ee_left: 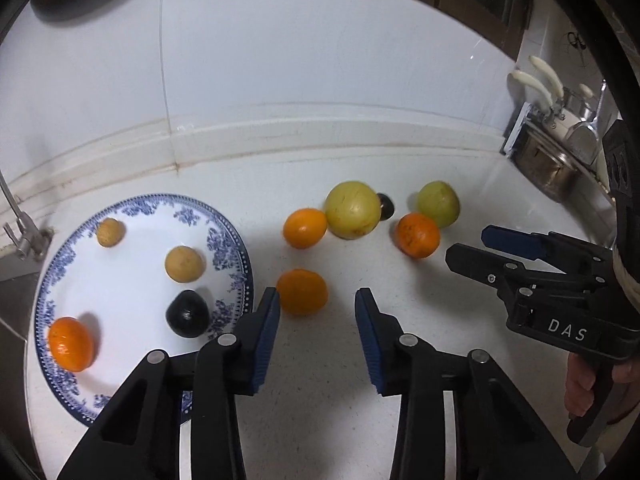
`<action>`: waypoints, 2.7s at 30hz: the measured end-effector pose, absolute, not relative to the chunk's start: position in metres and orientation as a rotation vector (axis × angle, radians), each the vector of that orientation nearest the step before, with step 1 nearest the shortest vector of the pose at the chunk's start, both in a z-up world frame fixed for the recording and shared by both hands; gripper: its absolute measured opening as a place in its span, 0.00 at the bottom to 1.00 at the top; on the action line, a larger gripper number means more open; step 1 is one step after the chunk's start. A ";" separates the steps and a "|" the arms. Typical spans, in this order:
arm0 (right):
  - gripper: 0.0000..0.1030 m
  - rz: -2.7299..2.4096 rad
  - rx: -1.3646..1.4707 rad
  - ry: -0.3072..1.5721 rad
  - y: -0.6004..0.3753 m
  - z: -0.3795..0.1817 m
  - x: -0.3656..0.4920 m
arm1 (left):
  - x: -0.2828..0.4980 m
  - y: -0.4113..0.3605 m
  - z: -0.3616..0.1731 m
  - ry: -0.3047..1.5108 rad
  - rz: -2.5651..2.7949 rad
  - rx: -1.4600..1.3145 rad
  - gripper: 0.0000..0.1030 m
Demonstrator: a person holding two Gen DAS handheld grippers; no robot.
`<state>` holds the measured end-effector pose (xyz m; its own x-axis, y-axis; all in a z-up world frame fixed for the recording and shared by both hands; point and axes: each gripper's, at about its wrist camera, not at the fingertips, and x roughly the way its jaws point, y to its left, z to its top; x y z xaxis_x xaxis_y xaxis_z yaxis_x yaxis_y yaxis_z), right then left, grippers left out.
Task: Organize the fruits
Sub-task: 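Grasp an orange with the left tool while the right tool grasps a tangerine, then carry the orange and tangerine onto the plate and open both tools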
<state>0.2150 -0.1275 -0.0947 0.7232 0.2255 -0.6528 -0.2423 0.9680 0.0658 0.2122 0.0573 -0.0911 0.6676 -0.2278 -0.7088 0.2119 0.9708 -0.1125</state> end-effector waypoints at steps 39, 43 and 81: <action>0.41 0.335 0.007 0.806 -0.123 -0.123 0.263 | 0.247 0.047 -0.113 0.845 -0.182 0.049 0.33; 0.41 0.345 -0.009 0.781 -0.118 -0.114 0.253 | 0.240 0.049 -0.107 0.829 -0.187 0.033 0.33; 0.41 0.473 -0.044 0.630 -0.019 -0.052 0.172 | 0.147 0.153 -0.034 0.625 -0.141 -0.036 0.33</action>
